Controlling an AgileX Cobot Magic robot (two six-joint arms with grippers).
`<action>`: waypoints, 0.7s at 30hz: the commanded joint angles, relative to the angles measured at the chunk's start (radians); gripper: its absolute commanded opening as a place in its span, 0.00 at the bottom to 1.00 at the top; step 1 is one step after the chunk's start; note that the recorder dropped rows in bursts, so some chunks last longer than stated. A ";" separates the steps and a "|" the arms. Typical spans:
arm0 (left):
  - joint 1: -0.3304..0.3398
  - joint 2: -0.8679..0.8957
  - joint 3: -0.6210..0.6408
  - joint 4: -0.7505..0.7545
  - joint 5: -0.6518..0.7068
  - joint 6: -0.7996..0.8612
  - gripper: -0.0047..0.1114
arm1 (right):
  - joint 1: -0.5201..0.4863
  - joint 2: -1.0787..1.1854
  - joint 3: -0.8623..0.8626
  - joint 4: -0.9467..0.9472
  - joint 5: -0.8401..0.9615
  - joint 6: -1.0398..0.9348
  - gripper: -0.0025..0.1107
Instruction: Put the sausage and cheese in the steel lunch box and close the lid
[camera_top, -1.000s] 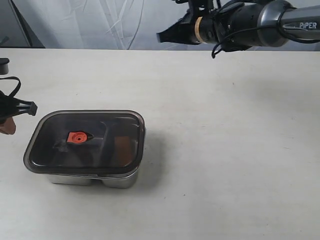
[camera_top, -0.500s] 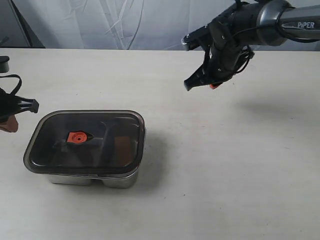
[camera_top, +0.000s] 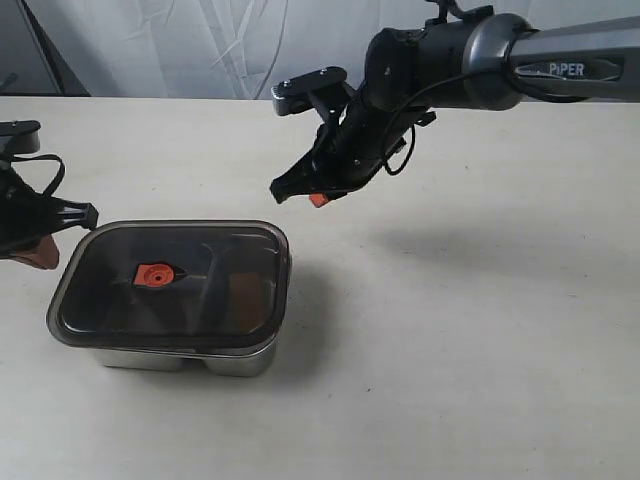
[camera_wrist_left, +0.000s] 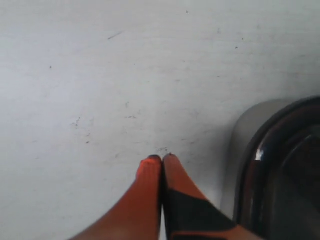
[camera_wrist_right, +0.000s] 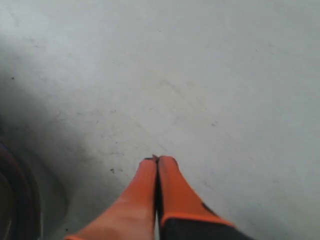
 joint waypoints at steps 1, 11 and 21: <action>-0.007 0.018 -0.003 -0.011 -0.017 0.004 0.04 | 0.014 -0.001 -0.007 0.000 -0.039 -0.007 0.02; -0.007 0.019 -0.003 -0.097 -0.023 0.082 0.04 | 0.019 0.040 -0.007 0.043 -0.041 -0.007 0.02; -0.007 0.019 -0.003 -0.113 -0.026 0.092 0.04 | 0.038 0.049 -0.007 0.065 -0.013 -0.033 0.02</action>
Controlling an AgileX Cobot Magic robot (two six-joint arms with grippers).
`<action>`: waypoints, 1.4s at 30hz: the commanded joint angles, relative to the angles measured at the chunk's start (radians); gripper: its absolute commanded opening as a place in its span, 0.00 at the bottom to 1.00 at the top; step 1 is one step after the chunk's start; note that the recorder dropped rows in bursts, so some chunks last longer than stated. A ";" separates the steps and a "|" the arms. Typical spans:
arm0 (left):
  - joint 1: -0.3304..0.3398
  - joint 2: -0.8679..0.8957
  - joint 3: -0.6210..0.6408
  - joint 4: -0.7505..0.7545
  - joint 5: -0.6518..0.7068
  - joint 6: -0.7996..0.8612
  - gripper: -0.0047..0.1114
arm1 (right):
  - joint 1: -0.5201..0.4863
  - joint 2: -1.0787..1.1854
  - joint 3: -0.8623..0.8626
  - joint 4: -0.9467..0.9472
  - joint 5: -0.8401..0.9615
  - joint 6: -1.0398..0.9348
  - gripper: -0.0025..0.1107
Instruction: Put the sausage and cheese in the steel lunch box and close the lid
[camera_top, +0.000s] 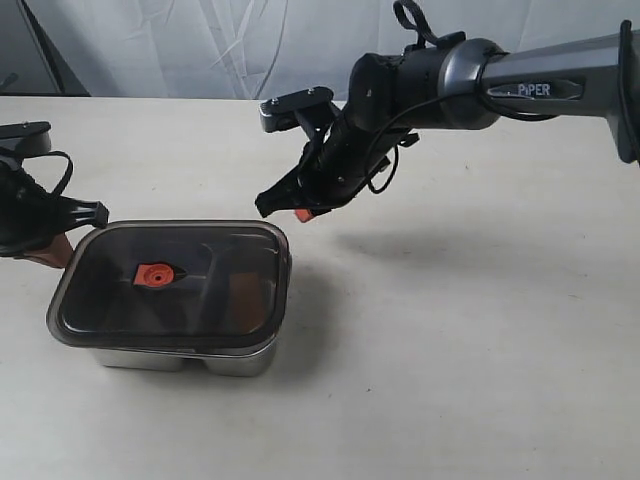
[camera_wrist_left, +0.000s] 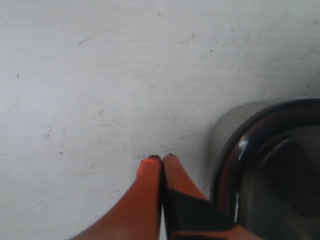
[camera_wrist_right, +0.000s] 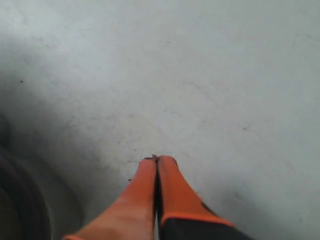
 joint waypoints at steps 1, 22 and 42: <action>-0.004 0.002 -0.003 -0.026 -0.008 0.017 0.04 | 0.022 -0.001 -0.007 0.003 0.032 -0.031 0.02; -0.004 0.002 -0.003 -0.069 -0.008 0.080 0.04 | 0.031 -0.005 -0.007 -0.008 0.092 -0.044 0.02; -0.004 0.002 -0.003 -0.072 -0.010 0.084 0.04 | 0.036 -0.036 -0.007 -0.005 0.083 -0.096 0.02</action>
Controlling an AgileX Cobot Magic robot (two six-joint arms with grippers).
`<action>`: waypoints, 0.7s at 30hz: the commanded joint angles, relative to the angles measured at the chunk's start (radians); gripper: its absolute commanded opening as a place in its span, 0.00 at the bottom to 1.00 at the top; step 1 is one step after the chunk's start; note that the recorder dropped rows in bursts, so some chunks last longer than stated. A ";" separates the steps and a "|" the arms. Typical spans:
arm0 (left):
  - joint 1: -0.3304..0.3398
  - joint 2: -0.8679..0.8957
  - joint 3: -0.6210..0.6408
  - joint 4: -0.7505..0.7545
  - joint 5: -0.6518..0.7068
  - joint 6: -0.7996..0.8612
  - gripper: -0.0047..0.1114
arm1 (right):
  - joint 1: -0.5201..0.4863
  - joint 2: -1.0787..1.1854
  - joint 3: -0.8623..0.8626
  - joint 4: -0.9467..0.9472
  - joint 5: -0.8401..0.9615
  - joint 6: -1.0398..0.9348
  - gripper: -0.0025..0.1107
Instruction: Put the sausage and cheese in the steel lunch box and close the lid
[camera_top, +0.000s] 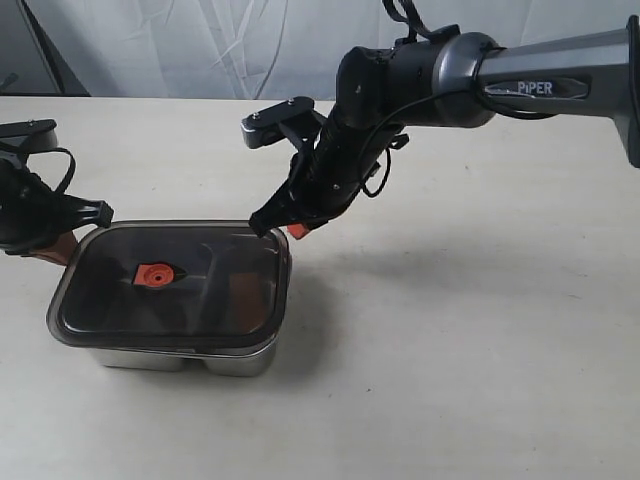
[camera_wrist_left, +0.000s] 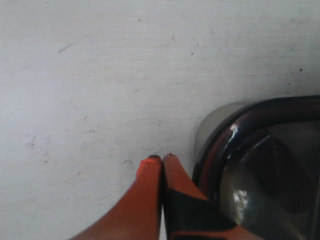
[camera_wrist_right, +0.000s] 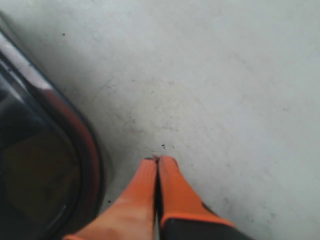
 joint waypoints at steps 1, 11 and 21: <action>-0.004 0.002 -0.003 -0.010 -0.007 0.002 0.04 | 0.004 -0.011 -0.007 -0.004 -0.028 -0.014 0.02; -0.004 0.002 -0.003 -0.010 -0.007 0.002 0.04 | 0.033 -0.014 -0.007 -0.008 -0.001 -0.047 0.02; -0.004 0.002 -0.003 -0.014 -0.009 0.004 0.04 | 0.033 -0.064 -0.007 -0.016 0.069 -0.047 0.02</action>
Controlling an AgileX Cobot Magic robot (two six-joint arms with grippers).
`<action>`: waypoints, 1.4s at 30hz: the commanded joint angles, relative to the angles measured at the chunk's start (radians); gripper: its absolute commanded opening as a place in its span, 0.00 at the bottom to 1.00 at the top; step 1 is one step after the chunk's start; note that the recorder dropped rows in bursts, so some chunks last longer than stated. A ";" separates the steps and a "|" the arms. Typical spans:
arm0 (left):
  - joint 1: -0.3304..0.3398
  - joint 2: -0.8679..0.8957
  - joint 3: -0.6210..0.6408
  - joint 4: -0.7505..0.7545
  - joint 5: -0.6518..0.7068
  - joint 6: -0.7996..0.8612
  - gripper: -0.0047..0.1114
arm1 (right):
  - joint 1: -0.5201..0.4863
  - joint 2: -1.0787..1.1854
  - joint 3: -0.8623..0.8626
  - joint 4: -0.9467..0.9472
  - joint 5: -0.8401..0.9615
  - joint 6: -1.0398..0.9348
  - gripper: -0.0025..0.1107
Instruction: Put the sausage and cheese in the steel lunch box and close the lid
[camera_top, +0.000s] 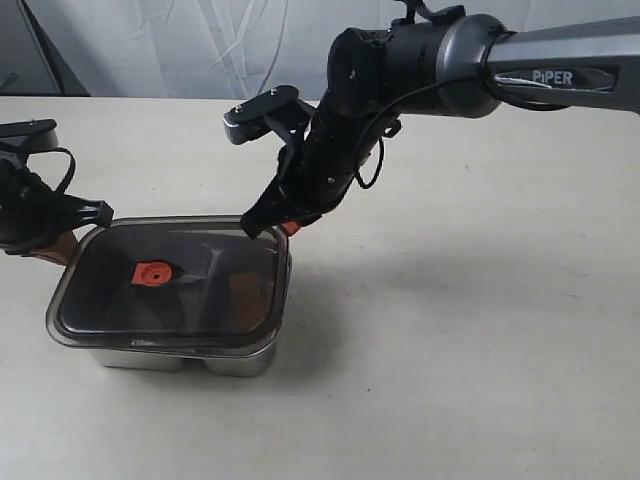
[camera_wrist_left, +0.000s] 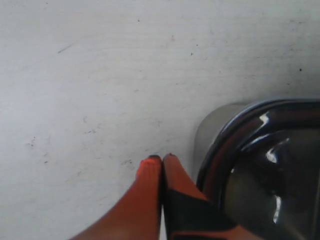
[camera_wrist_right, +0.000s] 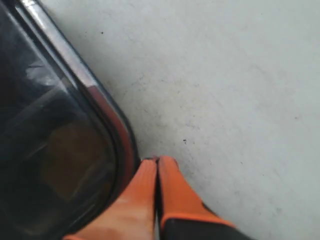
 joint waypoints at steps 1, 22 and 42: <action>-0.004 0.002 -0.003 -0.014 -0.009 0.002 0.04 | 0.000 -0.009 -0.007 -0.001 0.033 -0.006 0.02; -0.004 0.002 -0.003 -0.023 0.003 0.010 0.04 | 0.027 -0.009 -0.007 -0.071 0.003 0.008 0.02; 0.012 0.000 -0.007 0.080 0.015 -0.062 0.04 | 0.068 -0.113 -0.007 -0.085 0.001 0.061 0.02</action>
